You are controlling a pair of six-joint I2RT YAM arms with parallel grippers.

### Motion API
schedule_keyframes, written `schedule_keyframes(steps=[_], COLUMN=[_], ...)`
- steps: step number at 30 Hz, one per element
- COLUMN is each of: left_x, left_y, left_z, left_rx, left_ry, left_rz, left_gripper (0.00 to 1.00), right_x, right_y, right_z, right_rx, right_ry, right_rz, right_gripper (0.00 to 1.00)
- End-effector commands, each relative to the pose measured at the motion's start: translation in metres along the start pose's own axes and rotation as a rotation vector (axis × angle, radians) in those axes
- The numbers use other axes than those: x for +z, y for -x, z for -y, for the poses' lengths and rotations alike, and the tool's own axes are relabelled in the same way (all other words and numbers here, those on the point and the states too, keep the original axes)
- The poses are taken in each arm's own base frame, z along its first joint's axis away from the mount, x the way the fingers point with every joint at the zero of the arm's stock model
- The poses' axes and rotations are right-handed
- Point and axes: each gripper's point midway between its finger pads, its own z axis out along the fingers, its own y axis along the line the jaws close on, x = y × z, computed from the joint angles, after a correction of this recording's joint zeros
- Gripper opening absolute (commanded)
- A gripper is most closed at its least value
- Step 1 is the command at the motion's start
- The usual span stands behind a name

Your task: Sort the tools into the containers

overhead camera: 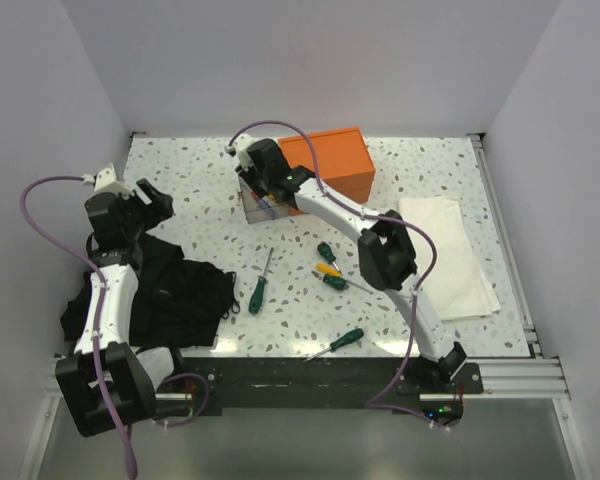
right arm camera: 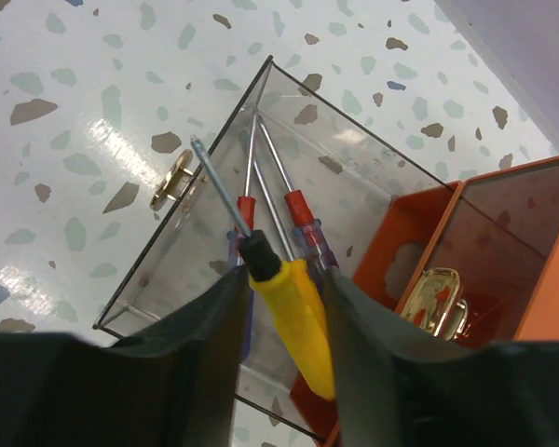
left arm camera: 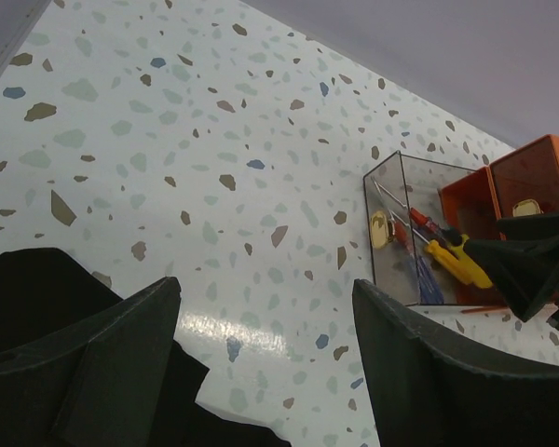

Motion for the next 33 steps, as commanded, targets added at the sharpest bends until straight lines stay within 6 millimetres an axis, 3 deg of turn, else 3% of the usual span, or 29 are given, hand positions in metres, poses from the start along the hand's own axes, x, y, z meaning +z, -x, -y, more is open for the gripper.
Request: schedule_keyframes(steps=[1, 3, 4, 5, 6, 7, 8, 9, 10, 14, 16, 21, 25, 30, 33], left_x=[-0.001, -0.002, -0.002, -0.002, -0.002, -0.002, -0.002, -0.001, -0.001, 0.0, 0.0, 0.0, 0.001, -0.001, -0.003], left_y=[0.03, 0.032, 0.034, 0.034, 0.034, 0.034, 0.034, 0.033, 0.032, 0.029, 0.028, 0.023, 0.023, 0.027, 0.026], left_z=[0.014, 0.015, 0.015, 0.016, 0.017, 0.017, 0.017, 0.016, 0.015, 0.016, 0.017, 0.014, 0.011, 0.012, 0.012], left_rx=[-0.002, 0.0, -0.003, -0.002, -0.003, -0.004, -0.004, -0.006, -0.007, -0.01, -0.011, -0.013, -0.019, -0.007, -0.005], left_ry=[-0.045, -0.048, -0.047, -0.052, -0.054, -0.055, -0.056, -0.054, -0.055, -0.061, -0.064, -0.058, -0.043, -0.04, -0.038], left_rz=[0.074, 0.081, 0.086, 0.086, 0.086, 0.086, 0.087, 0.086, 0.085, 0.083, 0.082, 0.078, 0.078, 0.085, 0.083], left_gripper=[0.79, 0.79, 0.79, 0.79, 0.79, 0.79, 0.79, 0.79, 0.79, 0.79, 0.79, 0.79, 0.79, 0.79, 0.79], right_x=[-0.034, -0.073, -0.085, -0.088, -0.12, -0.126, -0.14, -0.166, -0.178, -0.237, -0.269, -0.291, -0.289, -0.28, -0.286], right_y=[0.03, 0.055, 0.054, 0.023, 0.037, 0.001, -0.01, -0.019, -0.059, -0.143, -0.186, -0.23, -0.257, -0.263, -0.269], right_z=[0.001, 0.004, -0.001, -0.011, -0.006, -0.026, -0.024, -0.025, -0.04, -0.055, -0.062, -0.07, -0.083, -0.098, -0.102], right_rx=[-0.002, -0.008, -0.027, -0.09, -0.124, -0.162, -0.236, -0.286, -0.331, -0.679, -0.762, -0.928, -1.037, -1.081, -1.067], right_ry=[0.081, 0.142, 0.188, 0.241, 0.261, 0.369, 0.407, 0.455, 0.558, 0.768, 0.863, 0.985, 1.061, 1.079, 1.131], right_rz=[0.079, 0.16, 0.175, 0.125, 0.176, 0.124, 0.129, 0.126, 0.073, 0.028, -0.017, -0.026, -0.049, -0.025, -0.05], right_gripper=[0.52, 0.56, 0.56, 0.57, 0.57, 0.57, 0.57, 0.58, 0.58, 0.58, 0.58, 0.59, 0.59, 0.6, 0.6])
